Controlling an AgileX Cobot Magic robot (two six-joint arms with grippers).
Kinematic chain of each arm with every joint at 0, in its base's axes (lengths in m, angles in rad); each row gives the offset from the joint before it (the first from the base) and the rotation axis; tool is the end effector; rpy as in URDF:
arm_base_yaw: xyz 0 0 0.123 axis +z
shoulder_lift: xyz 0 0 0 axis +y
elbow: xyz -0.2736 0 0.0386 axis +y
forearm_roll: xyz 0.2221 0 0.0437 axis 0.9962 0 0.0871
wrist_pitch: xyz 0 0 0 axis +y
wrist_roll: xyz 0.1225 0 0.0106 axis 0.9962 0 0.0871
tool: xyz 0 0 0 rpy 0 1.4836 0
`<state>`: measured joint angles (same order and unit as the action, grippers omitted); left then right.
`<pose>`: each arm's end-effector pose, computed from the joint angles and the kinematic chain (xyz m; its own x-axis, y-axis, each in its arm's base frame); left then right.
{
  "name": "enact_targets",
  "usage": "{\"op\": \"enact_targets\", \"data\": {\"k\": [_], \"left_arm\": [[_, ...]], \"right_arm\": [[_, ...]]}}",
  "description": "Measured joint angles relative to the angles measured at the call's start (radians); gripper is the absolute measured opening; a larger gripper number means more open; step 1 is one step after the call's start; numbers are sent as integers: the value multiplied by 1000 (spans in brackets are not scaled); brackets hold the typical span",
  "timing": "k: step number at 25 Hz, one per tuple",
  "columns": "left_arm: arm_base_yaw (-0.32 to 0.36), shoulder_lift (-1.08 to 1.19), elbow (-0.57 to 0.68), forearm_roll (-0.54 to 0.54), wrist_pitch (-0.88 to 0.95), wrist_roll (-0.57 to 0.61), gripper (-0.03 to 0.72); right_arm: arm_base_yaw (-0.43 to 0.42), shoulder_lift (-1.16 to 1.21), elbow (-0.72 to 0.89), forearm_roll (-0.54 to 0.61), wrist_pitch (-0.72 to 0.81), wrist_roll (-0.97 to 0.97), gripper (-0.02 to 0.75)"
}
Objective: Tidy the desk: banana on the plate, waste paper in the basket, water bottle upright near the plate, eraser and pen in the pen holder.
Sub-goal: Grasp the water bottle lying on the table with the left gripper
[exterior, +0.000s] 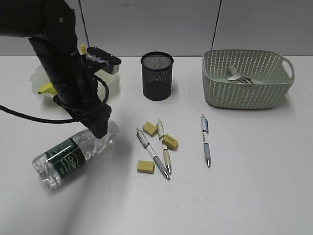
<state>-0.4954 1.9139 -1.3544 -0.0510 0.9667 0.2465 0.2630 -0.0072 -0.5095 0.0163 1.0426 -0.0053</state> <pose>0.3107 -0.1737 0.1650 -0.7480 0.6492 -0.1379 0.6567 0.7540 -0.0121 0.0082 0.0040 0.2550 -0.4109 -0.1076 -0.9053 -0.2711 0.9625 0.0086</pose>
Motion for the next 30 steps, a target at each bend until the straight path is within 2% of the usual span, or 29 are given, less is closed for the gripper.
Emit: {"op": "enact_targets", "data": {"k": [3, 18, 20, 22, 30], "left_arm": [[-1, 41, -17, 34, 18, -20, 609], [-1, 165, -21, 57, -8, -30, 606], [-1, 170, -21, 58, -8, -32, 578], [-1, 170, -21, 58, -6, -32, 508], [-1, 170, -22, 40, 11, -32, 501]], "right_arm": [[0, 0, 0, 0, 0, 0, 515], [0, 0, 0, 0, 0, -1, 515], [0, 0, 0, 0, 0, -1, 515], [0, 0, 0, -1, 0, -1, 514], [0, 0, 0, -2, 0, -1, 514]]}}
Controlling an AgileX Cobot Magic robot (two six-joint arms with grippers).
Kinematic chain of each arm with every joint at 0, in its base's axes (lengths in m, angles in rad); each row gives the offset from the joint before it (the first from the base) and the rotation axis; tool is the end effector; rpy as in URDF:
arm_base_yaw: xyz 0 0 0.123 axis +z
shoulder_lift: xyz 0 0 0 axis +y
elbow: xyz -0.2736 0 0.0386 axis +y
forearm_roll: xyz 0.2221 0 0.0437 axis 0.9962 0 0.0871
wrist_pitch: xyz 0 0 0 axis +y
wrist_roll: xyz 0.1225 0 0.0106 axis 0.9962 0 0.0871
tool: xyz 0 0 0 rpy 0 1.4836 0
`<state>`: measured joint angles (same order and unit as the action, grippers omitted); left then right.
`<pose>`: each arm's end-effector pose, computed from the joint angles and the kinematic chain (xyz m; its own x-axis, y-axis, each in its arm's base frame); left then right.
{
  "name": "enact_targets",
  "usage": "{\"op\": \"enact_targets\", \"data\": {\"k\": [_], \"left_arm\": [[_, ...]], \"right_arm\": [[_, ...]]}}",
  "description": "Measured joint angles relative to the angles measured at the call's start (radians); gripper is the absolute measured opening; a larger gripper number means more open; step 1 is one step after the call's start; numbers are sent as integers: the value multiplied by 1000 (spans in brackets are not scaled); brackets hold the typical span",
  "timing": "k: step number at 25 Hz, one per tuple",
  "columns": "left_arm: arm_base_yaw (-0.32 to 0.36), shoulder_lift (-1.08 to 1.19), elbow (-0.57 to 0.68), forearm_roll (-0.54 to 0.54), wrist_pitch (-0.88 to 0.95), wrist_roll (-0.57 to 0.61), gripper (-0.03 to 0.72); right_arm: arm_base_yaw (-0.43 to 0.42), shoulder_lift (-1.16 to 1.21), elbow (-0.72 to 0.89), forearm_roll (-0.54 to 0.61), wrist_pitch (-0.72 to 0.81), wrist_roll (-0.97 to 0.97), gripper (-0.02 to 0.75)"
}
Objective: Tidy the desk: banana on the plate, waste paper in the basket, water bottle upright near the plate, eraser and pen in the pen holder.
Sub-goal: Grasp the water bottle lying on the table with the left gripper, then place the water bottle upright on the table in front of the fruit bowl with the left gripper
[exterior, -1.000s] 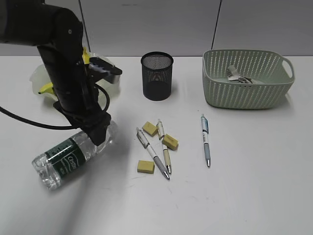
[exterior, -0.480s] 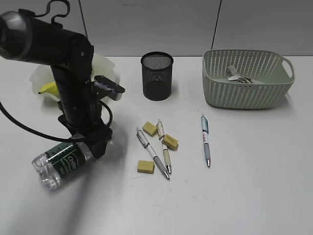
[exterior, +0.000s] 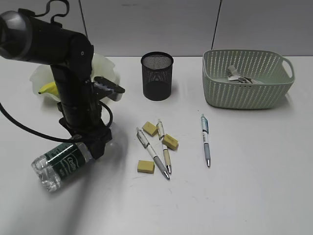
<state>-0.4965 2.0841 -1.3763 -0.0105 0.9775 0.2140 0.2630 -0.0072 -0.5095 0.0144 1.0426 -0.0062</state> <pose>0.3175 -0.1732 0.1083 -0.7616 0.6476 0.0249 0.6475 0.7620 -0.0141 0.0082 0.0038 0.2550 -0.4104 -0.1094 -0.9053 -0.2704 0.9627 0.0062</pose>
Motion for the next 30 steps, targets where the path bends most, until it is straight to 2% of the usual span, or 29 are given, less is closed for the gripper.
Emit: {"op": "enact_targets", "data": {"k": [6, 14, 17, 21, 25, 30], "left_arm": [[0, -31, 1, -33, 35, -1, 501], [4, -230, 6, -53, 41, -18, 501], [20, -315, 58, -56, -9, -36, 500], [47, -452, 226, -56, -177, -45, 500], [61, -589, 443, -63, -419, -47, 500], [61, -725, 669, -152, -801, -48, 500]], "right_arm": [[0, 0, 0, 0, -1, 0, 514], [0, 0, 0, 0, -1, 0, 514], [0, 0, 0, -1, -1, 0, 512], [0, 0, 0, -1, -1, 0, 512], [0, 0, 0, -1, -1, 0, 510], [0, 0, 0, -1, -1, 0, 510]]}}
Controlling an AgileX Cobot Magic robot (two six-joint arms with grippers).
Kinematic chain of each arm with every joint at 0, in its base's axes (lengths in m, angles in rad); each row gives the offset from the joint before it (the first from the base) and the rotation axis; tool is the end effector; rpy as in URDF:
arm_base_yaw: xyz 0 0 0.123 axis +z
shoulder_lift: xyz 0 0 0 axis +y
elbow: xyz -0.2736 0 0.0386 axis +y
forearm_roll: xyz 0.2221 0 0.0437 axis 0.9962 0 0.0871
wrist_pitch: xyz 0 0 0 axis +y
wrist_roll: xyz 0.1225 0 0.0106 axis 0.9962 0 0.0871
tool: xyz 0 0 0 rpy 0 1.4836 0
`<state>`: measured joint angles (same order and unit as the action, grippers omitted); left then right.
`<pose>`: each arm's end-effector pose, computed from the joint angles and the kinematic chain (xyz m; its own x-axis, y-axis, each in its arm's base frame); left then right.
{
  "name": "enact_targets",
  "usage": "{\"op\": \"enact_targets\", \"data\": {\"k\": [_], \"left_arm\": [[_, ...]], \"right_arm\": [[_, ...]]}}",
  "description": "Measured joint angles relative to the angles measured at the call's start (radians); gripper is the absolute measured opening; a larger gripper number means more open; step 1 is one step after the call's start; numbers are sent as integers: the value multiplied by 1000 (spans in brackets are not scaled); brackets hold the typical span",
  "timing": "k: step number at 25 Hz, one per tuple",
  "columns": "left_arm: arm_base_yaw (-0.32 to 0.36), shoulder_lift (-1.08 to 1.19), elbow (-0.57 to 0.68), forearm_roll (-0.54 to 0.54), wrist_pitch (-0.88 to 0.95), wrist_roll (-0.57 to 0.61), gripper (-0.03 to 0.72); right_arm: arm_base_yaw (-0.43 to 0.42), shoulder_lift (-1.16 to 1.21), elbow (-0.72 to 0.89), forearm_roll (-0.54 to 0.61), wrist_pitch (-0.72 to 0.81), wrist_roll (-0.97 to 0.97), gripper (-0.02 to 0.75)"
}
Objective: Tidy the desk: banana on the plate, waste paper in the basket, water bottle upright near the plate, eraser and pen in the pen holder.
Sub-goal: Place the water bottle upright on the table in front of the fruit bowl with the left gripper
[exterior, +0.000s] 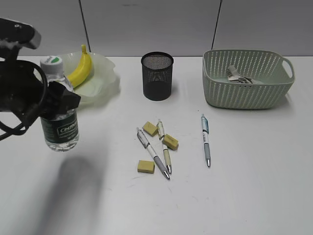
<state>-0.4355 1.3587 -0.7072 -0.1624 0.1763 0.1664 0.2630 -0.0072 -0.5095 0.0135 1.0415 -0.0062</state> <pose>0.2470 -0.1188 0.2159 -0.6074 0.2897 -0.7397 0.4447 0.8956 -0.0143 0.0083 0.0037 0.2551 -0.4093 -0.1096 -0.9058 -0.2699 0.9629 0.0055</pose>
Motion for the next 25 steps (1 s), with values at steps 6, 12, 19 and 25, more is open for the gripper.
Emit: {"op": "enact_targets", "data": {"k": [6, 12, 19, 25], "left_arm": [[0, -2, 115, -76, -274, 0, 500], [0, 127, 120, -97, -457, -16, 500], [0, 242, 121, -100, -496, -85, 500], [0, 261, 119, -70, -528, -86, 500]], "right_arm": [[0, 0, 0, 0, 0, 0, 510], [0, 0, 0, 0, -1, 0, 510], [0, 0, 0, 0, -1, 0, 510], [0, 0, 0, 0, -1, 0, 510]]}}
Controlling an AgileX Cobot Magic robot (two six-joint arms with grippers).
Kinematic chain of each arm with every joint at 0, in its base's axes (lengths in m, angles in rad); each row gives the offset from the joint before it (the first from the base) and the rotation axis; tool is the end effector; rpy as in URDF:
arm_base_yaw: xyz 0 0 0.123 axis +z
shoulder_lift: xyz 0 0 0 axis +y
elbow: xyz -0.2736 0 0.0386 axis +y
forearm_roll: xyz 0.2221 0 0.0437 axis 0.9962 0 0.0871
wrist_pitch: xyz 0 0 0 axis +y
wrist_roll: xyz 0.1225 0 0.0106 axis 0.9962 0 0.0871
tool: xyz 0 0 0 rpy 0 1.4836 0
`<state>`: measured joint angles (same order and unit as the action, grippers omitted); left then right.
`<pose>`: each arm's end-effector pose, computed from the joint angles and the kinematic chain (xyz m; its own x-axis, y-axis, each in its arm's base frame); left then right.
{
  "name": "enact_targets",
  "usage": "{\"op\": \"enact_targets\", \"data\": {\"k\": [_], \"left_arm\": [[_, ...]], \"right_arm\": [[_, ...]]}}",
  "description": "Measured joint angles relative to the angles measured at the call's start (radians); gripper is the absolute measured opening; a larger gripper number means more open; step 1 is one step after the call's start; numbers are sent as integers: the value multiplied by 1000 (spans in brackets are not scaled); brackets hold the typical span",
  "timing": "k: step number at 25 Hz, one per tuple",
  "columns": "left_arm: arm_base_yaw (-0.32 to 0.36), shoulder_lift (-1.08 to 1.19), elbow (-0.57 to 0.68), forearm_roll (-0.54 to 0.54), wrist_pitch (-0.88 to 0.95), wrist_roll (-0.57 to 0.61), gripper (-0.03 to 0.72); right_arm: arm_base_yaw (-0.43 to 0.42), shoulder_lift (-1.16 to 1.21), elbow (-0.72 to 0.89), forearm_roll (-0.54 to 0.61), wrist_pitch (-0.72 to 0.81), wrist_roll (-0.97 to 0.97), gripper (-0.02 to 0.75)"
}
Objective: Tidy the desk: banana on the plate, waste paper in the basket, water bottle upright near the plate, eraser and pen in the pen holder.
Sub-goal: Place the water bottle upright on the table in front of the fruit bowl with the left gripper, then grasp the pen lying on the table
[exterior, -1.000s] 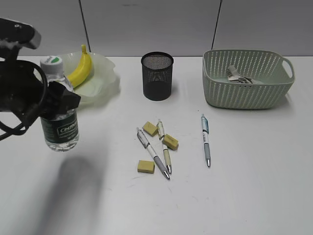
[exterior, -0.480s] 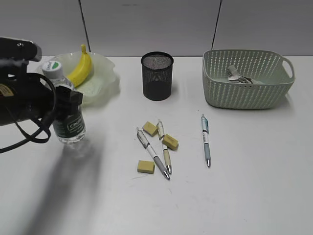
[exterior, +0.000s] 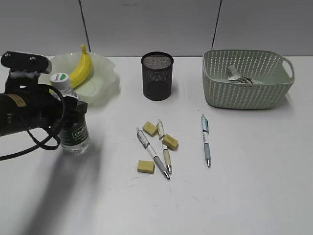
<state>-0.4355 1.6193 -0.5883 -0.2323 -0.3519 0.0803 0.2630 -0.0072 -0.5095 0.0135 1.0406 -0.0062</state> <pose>0.2802 -0.1196 0.1570 -0.5573 0.1078 -0.8233 0.2871 0.9554 -0.0693 0.0083 0.0037 0.2552 -0.4085 -0.1093 -0.9062 -0.2699 0.9629 0.0055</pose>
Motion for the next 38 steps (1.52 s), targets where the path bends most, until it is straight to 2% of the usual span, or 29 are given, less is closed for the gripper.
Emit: {"op": "enact_targets", "data": {"k": [2, 6, 14, 23, 32, 38], "left_arm": [[0, 0, 0, 1, 0, 0, 506], [0, -8, 0, -15, 9, 0, 573], [0, -130, 0, -20, 139, 0, 585], [0, -409, 0, 1, 546, 0, 585], [0, -832, 0, 94, 1052, 0, 585], [0, -1089, 0, 118, 1271, 0, 585]], "right_arm": [[0, 0, 0, 0, 0, 0, 510], [0, 0, 0, 0, 0, 0, 510], [0, 0, 0, -1, 0, 0, 510], [0, 0, 0, -1, 0, 0, 510], [0, 0, 0, -2, 0, 0, 510], [0, 0, 0, -3, 0, 0, 510]]}}
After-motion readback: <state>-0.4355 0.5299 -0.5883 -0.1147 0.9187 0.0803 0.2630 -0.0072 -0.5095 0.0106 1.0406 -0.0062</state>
